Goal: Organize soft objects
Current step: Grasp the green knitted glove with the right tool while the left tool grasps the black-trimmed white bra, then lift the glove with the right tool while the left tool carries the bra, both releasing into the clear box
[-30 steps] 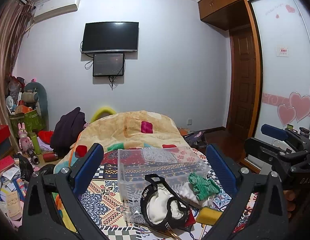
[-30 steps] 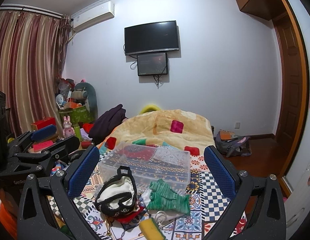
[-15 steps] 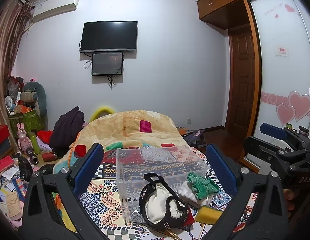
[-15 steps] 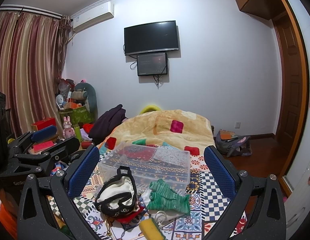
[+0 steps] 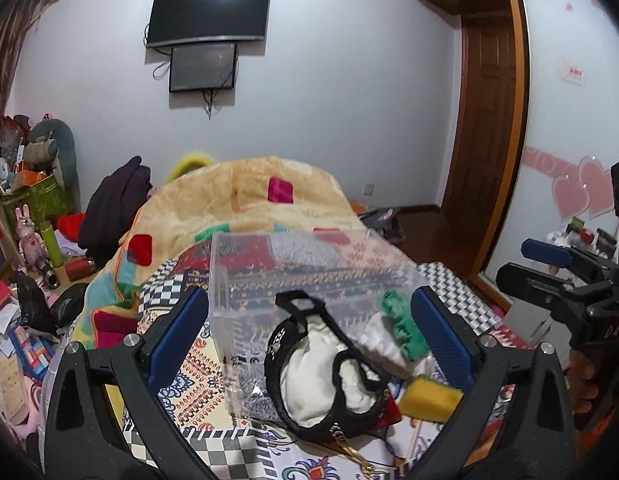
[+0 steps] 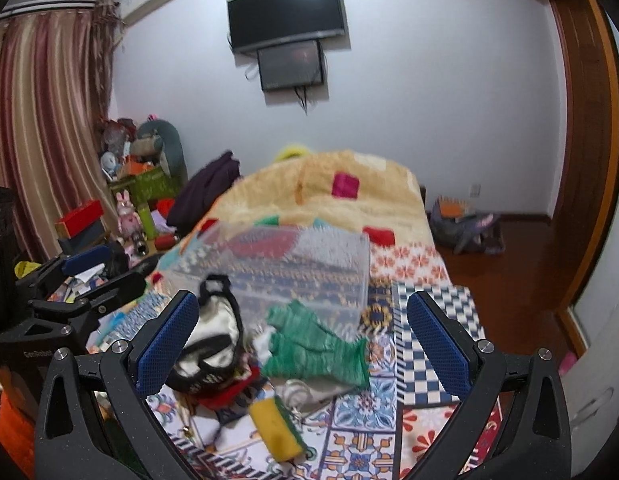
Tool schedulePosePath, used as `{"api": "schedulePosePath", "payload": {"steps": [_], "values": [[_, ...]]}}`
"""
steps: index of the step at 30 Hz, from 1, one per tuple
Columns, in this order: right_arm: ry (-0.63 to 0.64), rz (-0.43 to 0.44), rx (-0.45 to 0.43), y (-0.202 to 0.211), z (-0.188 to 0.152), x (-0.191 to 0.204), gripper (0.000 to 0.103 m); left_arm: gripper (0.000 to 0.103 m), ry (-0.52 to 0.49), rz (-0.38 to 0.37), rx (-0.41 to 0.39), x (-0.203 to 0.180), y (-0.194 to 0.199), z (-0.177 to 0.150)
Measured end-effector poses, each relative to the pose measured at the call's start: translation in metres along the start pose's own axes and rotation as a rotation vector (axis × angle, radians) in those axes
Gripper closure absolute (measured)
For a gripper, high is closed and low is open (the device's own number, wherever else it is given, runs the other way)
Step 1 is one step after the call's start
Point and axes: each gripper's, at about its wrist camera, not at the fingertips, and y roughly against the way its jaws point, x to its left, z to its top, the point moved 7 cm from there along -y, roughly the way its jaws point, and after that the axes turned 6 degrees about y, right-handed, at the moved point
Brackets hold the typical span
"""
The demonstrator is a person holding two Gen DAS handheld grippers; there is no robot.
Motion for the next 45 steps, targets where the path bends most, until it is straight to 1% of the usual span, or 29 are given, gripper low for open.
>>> {"api": "schedulePosePath", "payload": {"steps": [1,4,6,8,10,11,16,18,19,20,21,22,26,29,34,38,45], "values": [[-0.007,0.000,0.018,-0.005,-0.005,-0.003,0.001,0.008,-0.004,0.004,0.012,0.001,-0.005,-0.003],[-0.024,0.012,0.064,-0.016,-0.016,-0.010,0.006,0.018,-0.010,0.011,0.064,0.004,-0.024,-0.014],[-0.037,0.030,0.100,-0.024,-0.023,-0.011,0.012,0.021,-0.002,0.016,0.092,0.009,-0.035,-0.021],[-0.045,0.051,0.128,-0.031,-0.029,-0.010,0.015,0.026,0.009,0.022,0.120,0.014,-0.045,-0.029],[-0.049,0.080,0.156,-0.040,-0.034,-0.007,0.020,0.033,0.023,0.021,0.151,0.020,-0.056,-0.036],[-0.047,0.090,0.164,-0.043,-0.036,-0.005,0.022,0.035,0.036,0.018,0.171,0.023,-0.062,-0.040],[-0.025,0.114,0.214,-0.063,-0.042,0.006,0.028,0.047,0.064,0.015,0.227,0.032,-0.077,-0.052],[-0.021,0.121,0.238,-0.071,-0.046,0.008,0.036,0.052,0.070,0.013,0.246,0.033,-0.081,-0.057],[-0.021,0.125,0.249,-0.074,-0.048,0.009,0.038,0.055,0.075,0.008,0.256,0.033,-0.084,-0.058],[-0.022,0.127,0.263,-0.078,-0.051,0.009,0.042,0.058,0.080,0.002,0.265,0.033,-0.086,-0.060],[-0.024,0.132,0.280,-0.082,-0.054,0.010,0.048,0.063,0.085,-0.002,0.274,0.034,-0.088,-0.061],[-0.027,0.135,0.291,-0.085,-0.056,0.010,0.051,0.067,0.092,-0.008,0.282,0.035,-0.090,-0.063],[-0.045,0.155,0.305,-0.088,-0.061,0.008,0.058,0.076,0.106,-0.017,0.283,0.038,-0.092,-0.063],[-0.051,0.165,0.294,-0.084,-0.060,0.008,0.070,0.081,0.102,-0.022,0.273,0.037,-0.090,-0.062],[-0.058,0.172,0.279,-0.078,-0.058,0.008,0.075,0.087,0.082,-0.020,0.237,0.032,-0.079,-0.056],[-0.055,0.183,0.245,-0.065,-0.053,0.008,0.081,0.089,0.070,-0.027,0.204,0.026,-0.067,-0.049],[-0.037,0.166,0.182,-0.046,-0.033,0.011,0.082,0.090,0.063,-0.040,0.129,0.018,-0.042,-0.023]]}}
